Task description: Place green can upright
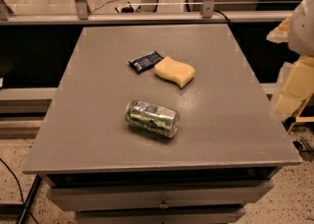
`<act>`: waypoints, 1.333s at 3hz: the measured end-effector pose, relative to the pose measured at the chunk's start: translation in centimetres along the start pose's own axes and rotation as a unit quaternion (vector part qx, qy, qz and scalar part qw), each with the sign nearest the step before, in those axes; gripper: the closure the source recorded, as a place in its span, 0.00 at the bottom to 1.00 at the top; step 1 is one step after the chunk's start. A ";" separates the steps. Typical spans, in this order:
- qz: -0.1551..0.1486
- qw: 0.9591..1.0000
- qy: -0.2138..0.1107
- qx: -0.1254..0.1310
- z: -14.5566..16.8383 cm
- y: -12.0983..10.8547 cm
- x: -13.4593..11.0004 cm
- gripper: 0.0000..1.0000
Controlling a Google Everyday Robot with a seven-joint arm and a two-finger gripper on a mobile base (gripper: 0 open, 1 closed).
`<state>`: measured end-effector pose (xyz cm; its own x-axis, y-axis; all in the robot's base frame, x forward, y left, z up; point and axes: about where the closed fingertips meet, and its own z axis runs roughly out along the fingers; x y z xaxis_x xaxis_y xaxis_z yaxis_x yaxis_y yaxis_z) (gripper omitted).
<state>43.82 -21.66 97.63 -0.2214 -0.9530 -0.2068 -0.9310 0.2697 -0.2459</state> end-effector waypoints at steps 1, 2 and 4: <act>-0.002 1.000 -0.003 0.003 -0.1 0.0 -0.3 0.00; -0.041 0.998 -0.034 -0.017 0.7 0.1 -5.0 0.00; -0.116 0.989 -0.001 -0.088 7.1 3.9 -20.2 0.00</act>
Offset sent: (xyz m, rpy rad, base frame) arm 0.0288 0.1213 0.0038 0.1197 0.0433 0.2594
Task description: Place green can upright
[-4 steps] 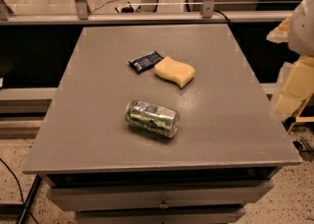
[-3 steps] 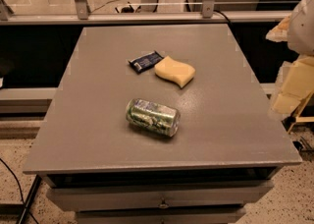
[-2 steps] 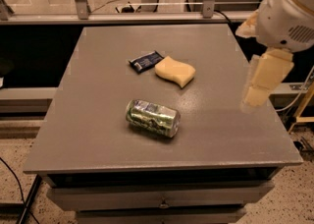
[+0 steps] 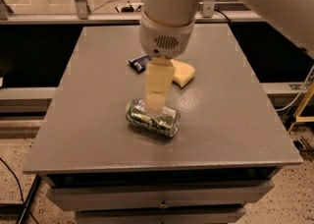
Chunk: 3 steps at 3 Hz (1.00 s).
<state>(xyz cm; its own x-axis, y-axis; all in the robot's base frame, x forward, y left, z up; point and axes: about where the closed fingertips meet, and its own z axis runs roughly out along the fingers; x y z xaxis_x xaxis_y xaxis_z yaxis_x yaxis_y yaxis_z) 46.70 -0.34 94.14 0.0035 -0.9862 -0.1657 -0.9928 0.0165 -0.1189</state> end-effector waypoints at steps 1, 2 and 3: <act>0.015 1.000 -0.006 0.005 0.1 0.0 -0.7 0.00; -0.001 0.999 0.018 -0.027 3.6 1.5 -2.6 0.00; -0.002 0.997 0.061 -0.037 7.1 3.5 -4.3 0.00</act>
Offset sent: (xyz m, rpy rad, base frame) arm -0.0255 0.0567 -0.0769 -0.1180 0.1581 0.0496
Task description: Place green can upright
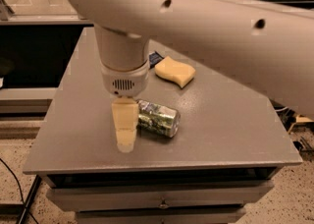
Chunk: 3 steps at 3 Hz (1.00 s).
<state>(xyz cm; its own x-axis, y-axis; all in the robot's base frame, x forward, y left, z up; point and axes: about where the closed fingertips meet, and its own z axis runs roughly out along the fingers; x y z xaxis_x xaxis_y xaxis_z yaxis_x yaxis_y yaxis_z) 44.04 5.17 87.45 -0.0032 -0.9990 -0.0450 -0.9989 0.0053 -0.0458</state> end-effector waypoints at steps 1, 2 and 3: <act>0.028 0.999 0.037 -0.006 3.4 0.5 -1.0 0.00; 0.069 0.996 0.058 -0.008 5.9 0.0 -1.1 0.00; 0.122 0.992 0.046 0.002 6.0 -2.1 -0.1 0.00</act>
Offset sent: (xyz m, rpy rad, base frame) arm 0.0093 0.0127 -0.0865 -0.1670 0.0405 -0.2487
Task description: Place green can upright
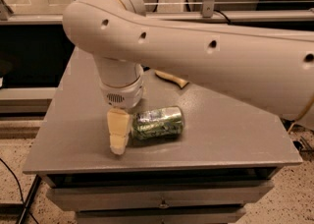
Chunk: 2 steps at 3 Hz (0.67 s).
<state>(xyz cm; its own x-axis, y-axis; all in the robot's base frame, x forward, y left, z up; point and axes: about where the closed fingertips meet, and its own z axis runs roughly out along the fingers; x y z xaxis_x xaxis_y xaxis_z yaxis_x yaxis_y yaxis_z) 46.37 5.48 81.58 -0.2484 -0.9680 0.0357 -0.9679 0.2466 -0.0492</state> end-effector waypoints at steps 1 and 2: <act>0.027 0.999 -0.021 0.010 -1.1 -1.7 0.6 0.00; 0.027 0.999 -0.021 0.010 -1.1 -1.7 0.6 0.00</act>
Offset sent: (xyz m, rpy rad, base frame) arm 0.0109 -0.0071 0.0088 0.0278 -0.0237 -0.0380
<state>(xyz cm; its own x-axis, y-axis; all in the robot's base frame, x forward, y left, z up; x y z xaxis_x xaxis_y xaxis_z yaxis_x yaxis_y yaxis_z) 47.85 4.53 82.78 -0.2978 -0.9546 -0.0090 -0.9521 0.2977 -0.0698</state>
